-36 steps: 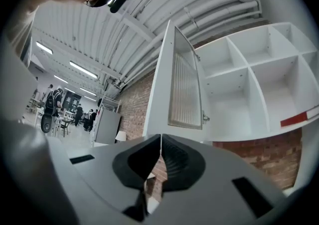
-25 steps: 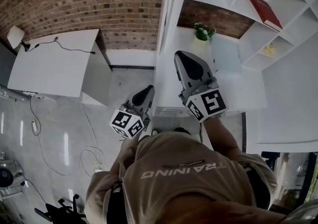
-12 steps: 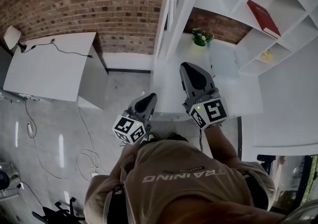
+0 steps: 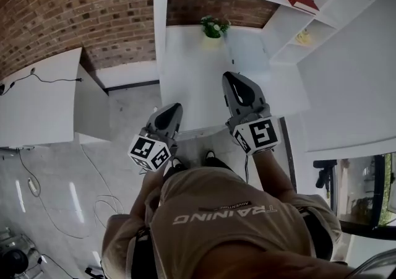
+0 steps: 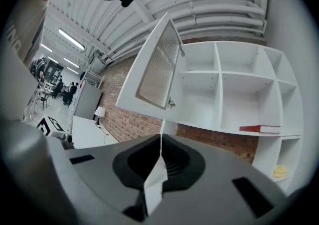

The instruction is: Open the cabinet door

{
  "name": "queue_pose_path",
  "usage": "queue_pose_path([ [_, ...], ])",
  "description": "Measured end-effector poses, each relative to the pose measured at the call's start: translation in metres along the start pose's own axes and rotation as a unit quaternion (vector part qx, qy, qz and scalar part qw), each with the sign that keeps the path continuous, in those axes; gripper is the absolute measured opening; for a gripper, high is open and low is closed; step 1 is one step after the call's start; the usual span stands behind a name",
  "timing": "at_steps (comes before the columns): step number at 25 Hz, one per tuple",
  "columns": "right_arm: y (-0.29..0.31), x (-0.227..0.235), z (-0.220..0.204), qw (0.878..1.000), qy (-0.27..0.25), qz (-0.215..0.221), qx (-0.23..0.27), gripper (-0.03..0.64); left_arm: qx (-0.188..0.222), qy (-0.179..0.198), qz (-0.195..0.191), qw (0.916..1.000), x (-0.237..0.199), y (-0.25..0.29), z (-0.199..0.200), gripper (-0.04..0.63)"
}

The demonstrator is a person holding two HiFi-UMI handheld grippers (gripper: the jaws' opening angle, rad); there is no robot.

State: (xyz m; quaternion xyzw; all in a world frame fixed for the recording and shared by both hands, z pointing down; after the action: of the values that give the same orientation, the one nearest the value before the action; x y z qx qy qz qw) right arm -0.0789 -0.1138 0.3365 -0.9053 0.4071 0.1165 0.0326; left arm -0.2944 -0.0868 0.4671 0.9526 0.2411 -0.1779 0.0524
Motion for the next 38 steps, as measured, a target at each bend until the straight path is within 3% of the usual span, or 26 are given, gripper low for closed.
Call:
queue_pose_path([
  [3, -0.02, 0.012, -0.009, 0.999, -0.014, -0.026, -0.02, 0.017, -0.008, 0.019, -0.013, 0.9997, 0.016, 0.01, 0.001, 0.008],
  [9, -0.052, 0.04, -0.029, 0.999, 0.016, -0.03, -0.025, 0.017, -0.02, 0.023, 0.002, 0.9995, 0.037, 0.031, -0.003, 0.008],
  [15, -0.083, 0.073, -0.034, 0.999, 0.033, -0.006, 0.016, 0.017, -0.006, 0.055, 0.019, 0.9983, 0.072, 0.047, 0.015, 0.008],
  [22, -0.097, 0.108, -0.035, 0.996, 0.025, 0.043, 0.07, 0.015, 0.031, 0.087, 0.073, 0.993, 0.105, 0.051, 0.027, 0.008],
  [29, -0.11, 0.138, -0.053, 0.992, 0.05, 0.077, 0.081, 0.014, 0.035, 0.045, 0.112, 0.9921, 0.127, 0.056, 0.019, 0.008],
  [33, -0.112, 0.146, -0.075, 0.988, 0.082, 0.107, 0.069, 0.014, 0.044, 0.078, 0.14, 0.9861, 0.146, 0.059, 0.018, 0.008],
  [38, -0.111, 0.144, -0.079, 0.987, 0.075, 0.125, 0.066, 0.014, 0.023, 0.066, 0.131, 0.989, 0.151, 0.065, 0.009, 0.008],
])
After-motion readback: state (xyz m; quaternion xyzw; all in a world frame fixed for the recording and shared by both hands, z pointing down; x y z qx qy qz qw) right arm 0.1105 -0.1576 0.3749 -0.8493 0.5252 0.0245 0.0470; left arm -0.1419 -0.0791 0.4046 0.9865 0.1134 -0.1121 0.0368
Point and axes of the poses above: the fingertips, and each gripper's own axes: y forward along the fingers, x to its right, z out of its top, the point moved 9 cm from there along -y, backward along the fingers, and after that the axes turned 15 degrees about z, right-handed, at the moved point
